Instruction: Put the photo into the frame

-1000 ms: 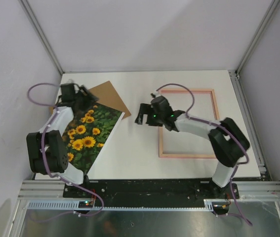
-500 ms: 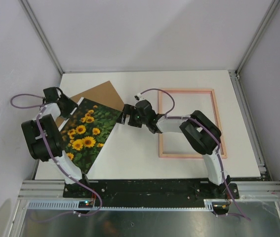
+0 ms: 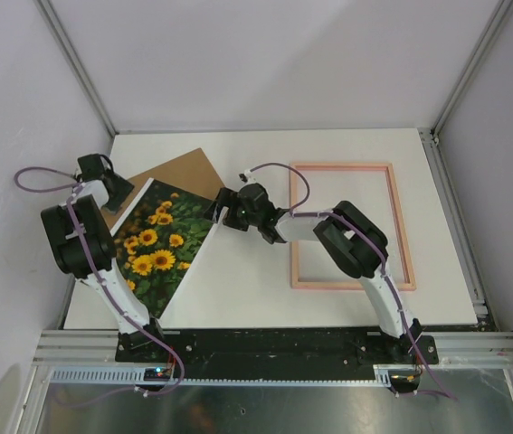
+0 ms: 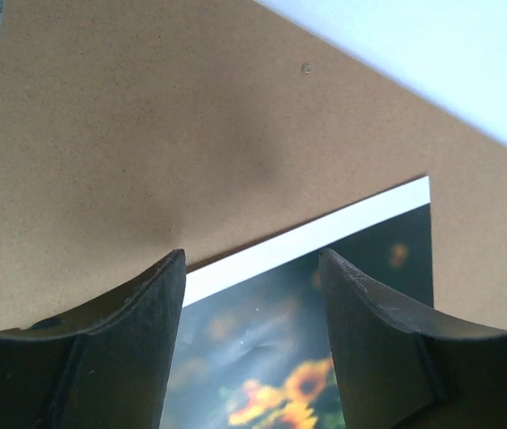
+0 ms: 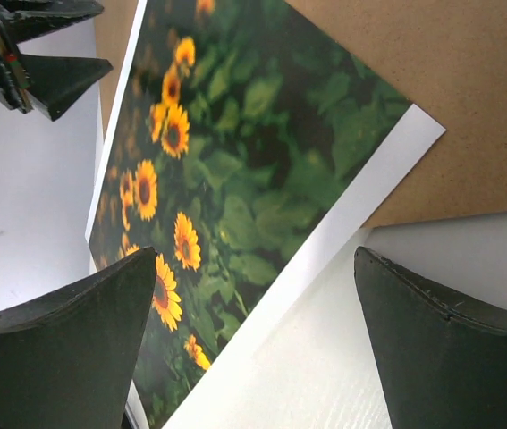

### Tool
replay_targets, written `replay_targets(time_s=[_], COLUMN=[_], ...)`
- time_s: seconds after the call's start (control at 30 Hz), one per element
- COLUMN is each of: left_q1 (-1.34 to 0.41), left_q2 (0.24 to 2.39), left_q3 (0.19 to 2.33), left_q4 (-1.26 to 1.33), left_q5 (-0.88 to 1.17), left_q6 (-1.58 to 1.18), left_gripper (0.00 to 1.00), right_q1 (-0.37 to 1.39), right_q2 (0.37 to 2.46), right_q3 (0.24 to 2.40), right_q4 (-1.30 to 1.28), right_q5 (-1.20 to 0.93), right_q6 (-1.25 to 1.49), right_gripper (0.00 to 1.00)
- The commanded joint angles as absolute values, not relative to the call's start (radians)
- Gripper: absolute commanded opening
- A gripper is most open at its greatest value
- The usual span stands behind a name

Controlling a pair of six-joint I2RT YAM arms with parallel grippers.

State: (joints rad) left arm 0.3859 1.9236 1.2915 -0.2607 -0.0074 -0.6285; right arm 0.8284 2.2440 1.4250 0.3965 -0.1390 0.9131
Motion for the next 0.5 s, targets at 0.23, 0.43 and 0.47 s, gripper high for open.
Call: replay_targets(time_s=[0.23,0.43,0.47], left_q1=[0.389,0.384,0.384], left_q2=[2.012,2.029,2.031], left_q3=[1.345,1.322,1.318], left_q4=[-0.251,-0.250,-0.250], left_q5=[0.012,0.040,0.044], left_q6=[-0.622,-0.620,-0.620], left_gripper=[0.64,0.63,0.63], right_q1=[0.851,0.850,0.850], right_q2=[2.331,2.354,2.352], right_q3=[1.463,1.482,1.482], right_q4=[0.420,0.456,0.469], right_q5=[-0.146,-0.186,-0.193], right_q6=[0.953,0.999,1.007], right_gripper=[0.97,0.97,0.97])
